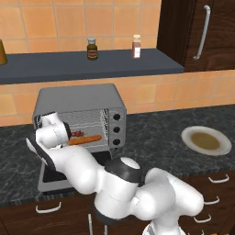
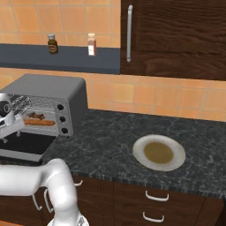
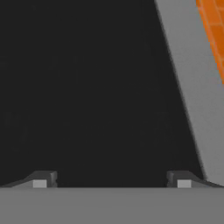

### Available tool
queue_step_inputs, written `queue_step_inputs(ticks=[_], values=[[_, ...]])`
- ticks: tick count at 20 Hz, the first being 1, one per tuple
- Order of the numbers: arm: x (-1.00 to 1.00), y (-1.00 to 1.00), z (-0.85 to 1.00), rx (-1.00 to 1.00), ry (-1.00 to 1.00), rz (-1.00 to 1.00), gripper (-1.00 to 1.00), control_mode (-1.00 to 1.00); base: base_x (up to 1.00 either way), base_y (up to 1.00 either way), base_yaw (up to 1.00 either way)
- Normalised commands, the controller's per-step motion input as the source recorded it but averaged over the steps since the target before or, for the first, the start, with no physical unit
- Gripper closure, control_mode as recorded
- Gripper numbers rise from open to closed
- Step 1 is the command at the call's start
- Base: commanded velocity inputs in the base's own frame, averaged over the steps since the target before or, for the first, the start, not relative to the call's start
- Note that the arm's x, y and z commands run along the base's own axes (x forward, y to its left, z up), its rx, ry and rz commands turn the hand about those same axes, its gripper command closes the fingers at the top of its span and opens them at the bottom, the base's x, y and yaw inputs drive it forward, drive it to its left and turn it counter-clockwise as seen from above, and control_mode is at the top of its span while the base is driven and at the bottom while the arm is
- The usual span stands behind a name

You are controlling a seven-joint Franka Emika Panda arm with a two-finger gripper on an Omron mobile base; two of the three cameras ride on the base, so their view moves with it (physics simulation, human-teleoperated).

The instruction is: Pick up the kebab skewer and baguette bread, and place them inside the toaster oven. Close the toaster oven door and start by setting the timer.

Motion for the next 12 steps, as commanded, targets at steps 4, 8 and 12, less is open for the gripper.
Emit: queue_step_inputs(ticks=[4,8,12], values=[[0.59,0.0,-0.24,-0.01,0.0,0.0,-1.0,-1.0,0.0,0.0,0.0],[0.33,0.0,-0.24,-0.02,0.0,0.0,-1.0,-1.0,0.0,0.0,0.0],[-0.03,0.02,-0.11,-0.01,0.0,0.0,-1.0,-1.0,0.0,0.0,0.0]])
